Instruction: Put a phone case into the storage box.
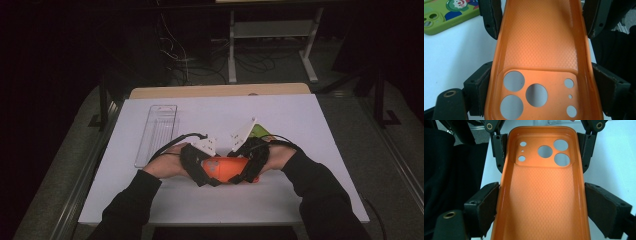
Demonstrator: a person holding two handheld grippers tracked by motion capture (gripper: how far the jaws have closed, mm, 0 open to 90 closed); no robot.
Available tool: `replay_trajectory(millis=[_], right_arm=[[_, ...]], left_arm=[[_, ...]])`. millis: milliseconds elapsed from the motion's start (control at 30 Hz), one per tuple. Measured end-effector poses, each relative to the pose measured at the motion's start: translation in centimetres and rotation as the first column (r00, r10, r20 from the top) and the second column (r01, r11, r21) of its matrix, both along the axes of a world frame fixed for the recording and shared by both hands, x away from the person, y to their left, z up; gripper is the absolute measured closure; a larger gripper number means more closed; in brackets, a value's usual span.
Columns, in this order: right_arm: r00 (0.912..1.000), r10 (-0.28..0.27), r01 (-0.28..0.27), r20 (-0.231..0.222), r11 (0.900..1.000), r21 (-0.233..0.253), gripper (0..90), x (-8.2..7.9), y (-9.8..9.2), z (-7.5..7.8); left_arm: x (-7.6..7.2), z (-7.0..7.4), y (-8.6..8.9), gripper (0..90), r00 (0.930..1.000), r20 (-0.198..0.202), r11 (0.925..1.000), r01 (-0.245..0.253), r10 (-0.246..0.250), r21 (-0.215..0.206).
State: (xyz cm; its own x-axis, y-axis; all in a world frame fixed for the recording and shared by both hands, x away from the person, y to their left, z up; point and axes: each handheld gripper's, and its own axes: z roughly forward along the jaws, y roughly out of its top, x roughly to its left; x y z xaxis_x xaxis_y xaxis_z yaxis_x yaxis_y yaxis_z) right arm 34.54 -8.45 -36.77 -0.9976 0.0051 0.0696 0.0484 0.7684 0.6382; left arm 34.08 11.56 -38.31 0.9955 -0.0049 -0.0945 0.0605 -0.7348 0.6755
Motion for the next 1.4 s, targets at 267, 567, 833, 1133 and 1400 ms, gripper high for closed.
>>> replay_trajectory(millis=[267, 567, 833, 1133, 1400], right_arm=[[0.9979, -0.062, 0.063, -0.019, 0.997, 0.036, 12.7, -0.1, -1.0, 0.6], [0.9811, -0.193, 0.192, 0.000, 0.974, 0.123, 8.2, 0.4, -2.9, 1.3], [0.9141, -0.400, 0.405, -0.069, 0.896, 0.183, 5.1, 0.4, -5.0, 1.0], [0.8330, -0.548, 0.552, -0.075, 0.815, 0.174, 1.4, -0.2, -6.2, -1.1], [0.7626, -0.639, 0.646, -0.101, 0.746, 0.162, 0.0, -1.3, -5.6, -3.4]], left_arm=[[0.0, 0.4, 0.6, 15.9, 0.9985, 0.004, 0.9985, -0.054, 0.054, -0.006], [0.3, 0.3, 2.1, 15.8, 0.9853, 0.040, 0.9860, -0.167, 0.166, 0.011], [0.7, 0.1, 3.1, 15.8, 0.9547, 0.040, 0.9555, -0.295, 0.295, -0.001], [0.8, -0.2, 3.1, 15.8, 0.9114, 0.062, 0.9122, -0.409, 0.407, 0.024], [0.9, -0.5, 2.6, 15.8, 0.8660, 0.061, 0.8664, -0.499, 0.496, 0.028]])
